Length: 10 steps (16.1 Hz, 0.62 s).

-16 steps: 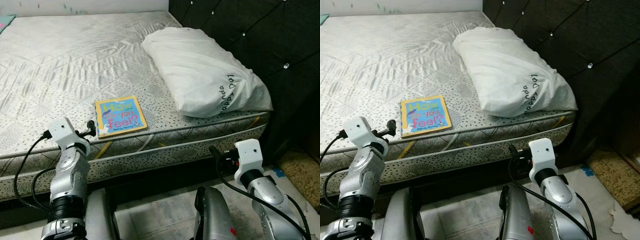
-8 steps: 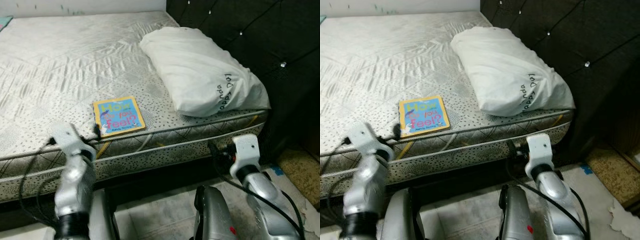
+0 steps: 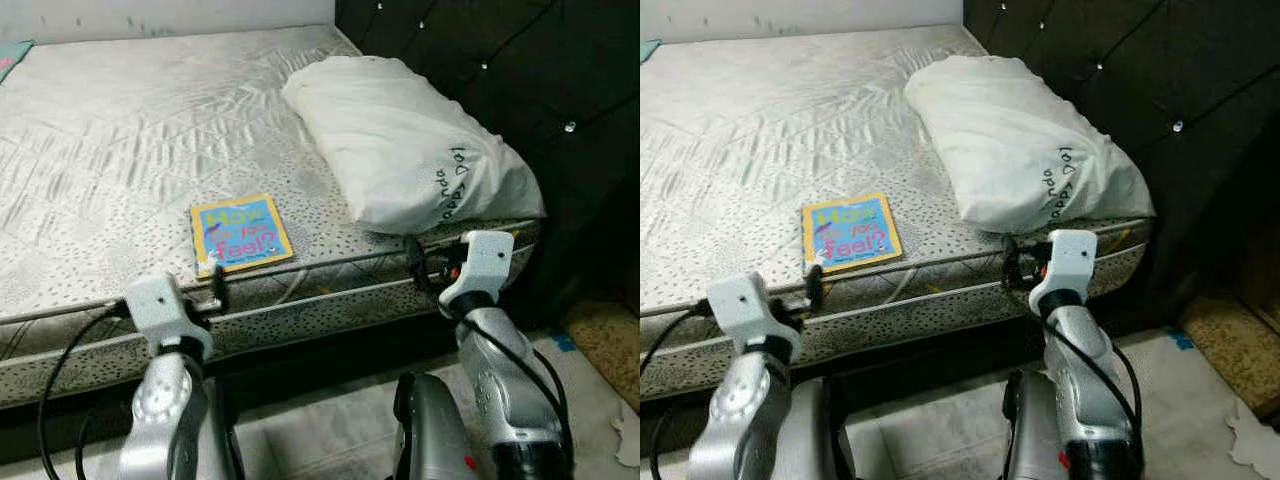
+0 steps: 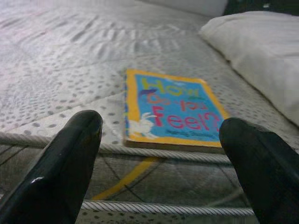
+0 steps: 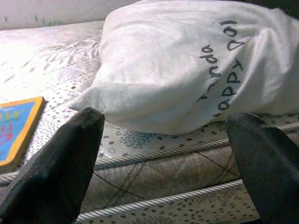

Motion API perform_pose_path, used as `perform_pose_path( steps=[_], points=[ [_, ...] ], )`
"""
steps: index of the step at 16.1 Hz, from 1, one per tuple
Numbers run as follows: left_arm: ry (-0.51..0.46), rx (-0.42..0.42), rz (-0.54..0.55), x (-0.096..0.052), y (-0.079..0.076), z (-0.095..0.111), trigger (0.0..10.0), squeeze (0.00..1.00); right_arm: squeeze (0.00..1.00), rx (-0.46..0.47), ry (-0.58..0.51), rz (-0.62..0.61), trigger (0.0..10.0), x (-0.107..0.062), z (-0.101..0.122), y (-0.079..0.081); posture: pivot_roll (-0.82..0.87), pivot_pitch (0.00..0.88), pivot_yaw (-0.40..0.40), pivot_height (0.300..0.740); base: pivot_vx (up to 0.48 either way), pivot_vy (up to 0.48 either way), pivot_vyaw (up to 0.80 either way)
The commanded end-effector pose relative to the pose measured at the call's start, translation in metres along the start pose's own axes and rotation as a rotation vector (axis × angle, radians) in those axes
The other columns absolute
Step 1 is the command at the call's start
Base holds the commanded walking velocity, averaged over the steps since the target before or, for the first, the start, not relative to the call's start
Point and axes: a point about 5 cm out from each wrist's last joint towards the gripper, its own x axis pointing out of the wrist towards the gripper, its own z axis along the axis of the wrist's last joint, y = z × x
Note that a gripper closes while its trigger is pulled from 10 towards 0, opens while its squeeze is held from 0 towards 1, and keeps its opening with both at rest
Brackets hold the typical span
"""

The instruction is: Clean up the room

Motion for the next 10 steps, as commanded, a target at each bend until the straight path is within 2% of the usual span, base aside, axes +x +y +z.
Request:
perform_pose_path(
  steps=[1, 4, 10],
  points=[
    [-0.019, 0.014, 0.001, -0.002, -0.001, 0.004, 10.0, 0.0, 0.0, 0.036, 0.003, -0.029, 10.0, 0.003, 0.001, -0.003, -0.04, 0.0, 0.012, 0.476, 0.0, 0.0, 0.0],
    [-0.021, 0.017, 0.001, 0.0, 0.0, 0.005, 10.0, 0.0, 0.0, 0.037, 0.0, -0.044, 10.0, 0.007, 0.003, -0.006, -0.04, 0.0, 0.019, 0.51, 0.0, 0.0, -0.4],
    [-0.025, 0.02, -0.032, 0.002, -0.01, 0.004, 10.0, 0.0, 0.0, 0.038, -0.006, -0.058, 10.0, 0.008, 0.003, -0.011, -0.05, 0.0, 0.021, 0.575, 0.0, 0.0, -0.4]
  ],
)
